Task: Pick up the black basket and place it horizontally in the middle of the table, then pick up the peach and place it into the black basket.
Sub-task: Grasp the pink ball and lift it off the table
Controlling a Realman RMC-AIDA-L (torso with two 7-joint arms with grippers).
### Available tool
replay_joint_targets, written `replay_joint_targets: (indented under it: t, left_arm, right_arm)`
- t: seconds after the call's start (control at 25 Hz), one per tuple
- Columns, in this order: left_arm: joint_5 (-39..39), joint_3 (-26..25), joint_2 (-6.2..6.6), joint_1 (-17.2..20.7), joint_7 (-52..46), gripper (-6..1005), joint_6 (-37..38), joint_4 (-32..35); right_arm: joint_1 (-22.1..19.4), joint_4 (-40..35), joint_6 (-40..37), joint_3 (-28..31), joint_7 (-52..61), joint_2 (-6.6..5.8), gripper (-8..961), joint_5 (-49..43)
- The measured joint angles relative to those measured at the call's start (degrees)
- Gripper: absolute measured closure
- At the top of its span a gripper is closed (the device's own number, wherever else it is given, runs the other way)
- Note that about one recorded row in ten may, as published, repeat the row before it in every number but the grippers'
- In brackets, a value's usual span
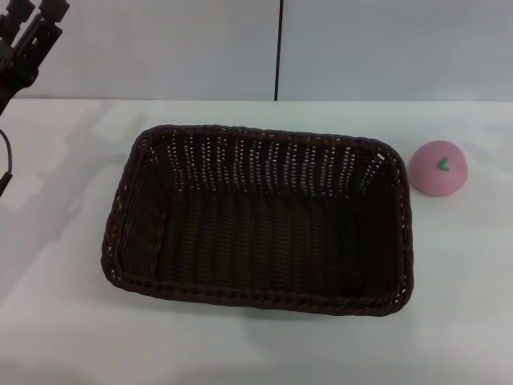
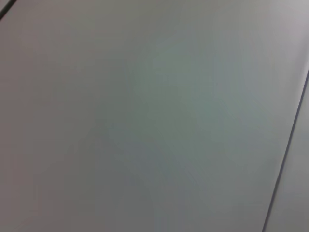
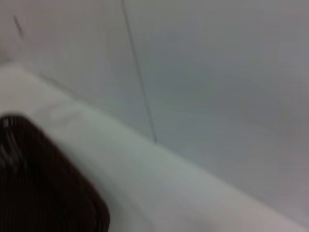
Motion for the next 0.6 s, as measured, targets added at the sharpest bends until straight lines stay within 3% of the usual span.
replay_joint_targets:
  t: [0.12, 0.36, 0.6]
  left_arm:
    - [0.0, 0.0, -0.01, 0.1, 0.0, 184, -0.1, -0.3]
    - [-0.3, 0.0, -0.04, 0.4, 0.0, 184, 0.0, -1.2]
    - [-0.4, 0.0, -0.11, 0.6, 0.0, 184, 0.1, -1.9]
  right_arm:
    - [1.9, 0.3, 0.7, -3.6, 1.6, 0.04, 365, -3.1]
    - [3.3, 1.7, 6.4, -14.4, 5.1, 1.70, 366, -6.9]
    - [5.6, 7.5, 10.3, -18.4, 5.4, 3.07, 366, -10.0]
